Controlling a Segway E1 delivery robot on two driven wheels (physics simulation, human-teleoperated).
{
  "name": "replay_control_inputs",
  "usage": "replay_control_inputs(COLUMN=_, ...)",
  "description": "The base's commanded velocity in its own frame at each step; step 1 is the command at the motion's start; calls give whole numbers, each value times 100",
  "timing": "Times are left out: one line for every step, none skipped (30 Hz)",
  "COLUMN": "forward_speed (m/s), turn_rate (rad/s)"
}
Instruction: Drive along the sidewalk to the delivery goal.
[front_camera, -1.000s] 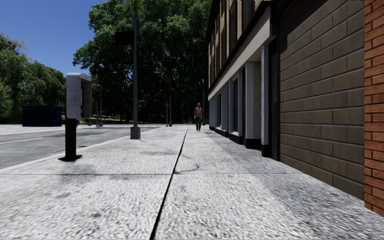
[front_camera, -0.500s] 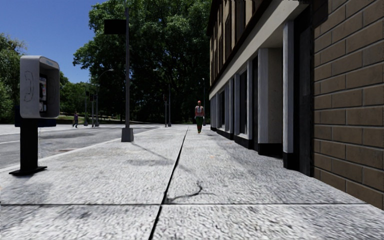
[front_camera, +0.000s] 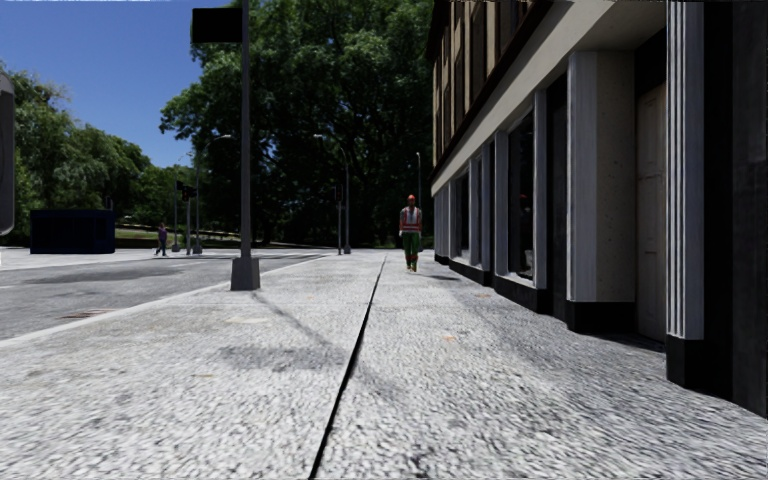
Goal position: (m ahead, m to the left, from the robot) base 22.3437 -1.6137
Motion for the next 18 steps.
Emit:
replay_control_inputs(forward_speed=200, turn_rate=26)
replay_control_inputs(forward_speed=200, turn_rate=26)
replay_control_inputs(forward_speed=200, turn_rate=26)
replay_control_inputs(forward_speed=200, turn_rate=26)
replay_control_inputs(forward_speed=200, turn_rate=27)
replay_control_inputs(forward_speed=200, turn_rate=27)
replay_control_inputs(forward_speed=200, turn_rate=27)
replay_control_inputs(forward_speed=200, turn_rate=27)
replay_control_inputs(forward_speed=200, turn_rate=27)
replay_control_inputs(forward_speed=200, turn_rate=27)
replay_control_inputs(forward_speed=200, turn_rate=27)
replay_control_inputs(forward_speed=200, turn_rate=27)
replay_control_inputs(forward_speed=200, turn_rate=27)
replay_control_inputs(forward_speed=200, turn_rate=27)
replay_control_inputs(forward_speed=200, turn_rate=27)
replay_control_inputs(forward_speed=200, turn_rate=27)
replay_control_inputs(forward_speed=200, turn_rate=27)
replay_control_inputs(forward_speed=200, turn_rate=27)
